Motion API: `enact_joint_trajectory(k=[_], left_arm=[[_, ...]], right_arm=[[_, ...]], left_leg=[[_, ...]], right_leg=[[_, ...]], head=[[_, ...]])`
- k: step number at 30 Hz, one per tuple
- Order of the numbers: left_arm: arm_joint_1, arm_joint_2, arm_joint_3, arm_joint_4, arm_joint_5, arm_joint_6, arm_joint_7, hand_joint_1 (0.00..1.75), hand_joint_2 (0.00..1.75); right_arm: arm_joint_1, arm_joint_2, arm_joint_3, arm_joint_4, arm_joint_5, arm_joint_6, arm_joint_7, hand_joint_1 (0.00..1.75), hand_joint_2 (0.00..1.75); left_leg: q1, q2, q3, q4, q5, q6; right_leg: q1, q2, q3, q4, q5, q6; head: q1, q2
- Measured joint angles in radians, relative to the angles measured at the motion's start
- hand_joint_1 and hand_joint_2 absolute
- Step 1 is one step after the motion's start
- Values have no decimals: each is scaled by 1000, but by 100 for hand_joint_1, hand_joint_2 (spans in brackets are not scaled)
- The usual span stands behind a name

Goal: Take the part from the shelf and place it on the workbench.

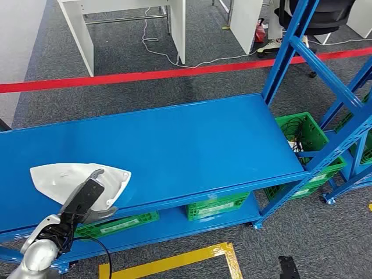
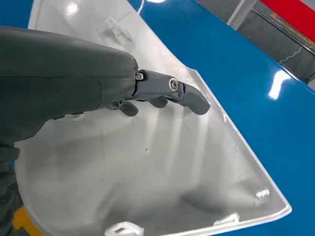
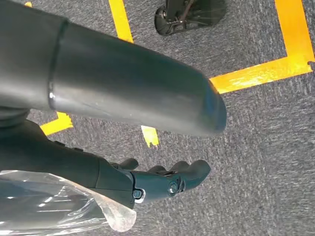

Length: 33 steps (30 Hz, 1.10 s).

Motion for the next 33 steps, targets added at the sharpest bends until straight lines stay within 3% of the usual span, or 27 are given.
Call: enact_joint_trajectory(k=[3,4,14,33], left_arm=[[-11,3,-10,6,-50,-6,21,172,175],[-18,5,-16,9,-85,-8,33,175,175],[-50,26,-36,30,-318,-45,120,175,175],[-55,42,-31,38,-378,-107,157,175,175]], right_arm=[[2,-9,28,3,-13,-6,8,0,175],[3,-13,43,5,-19,-9,11,0,175],[14,-50,158,20,-74,-40,50,0,175],[14,-84,254,29,-126,-61,85,0,175]], left_leg=[[0,0,0,0,0,0],[0,0,0,0,0,0],[0,0,1,0,0,0],[0,-1,2,0,2,-2]], right_leg=[[0,0,0,0,0,0],[0,0,0,0,0,0],[0,0,0,1,0,0],[0,-1,1,4,0,-1]], head=[[0,0],[0,0],[0,0],[0,0]])
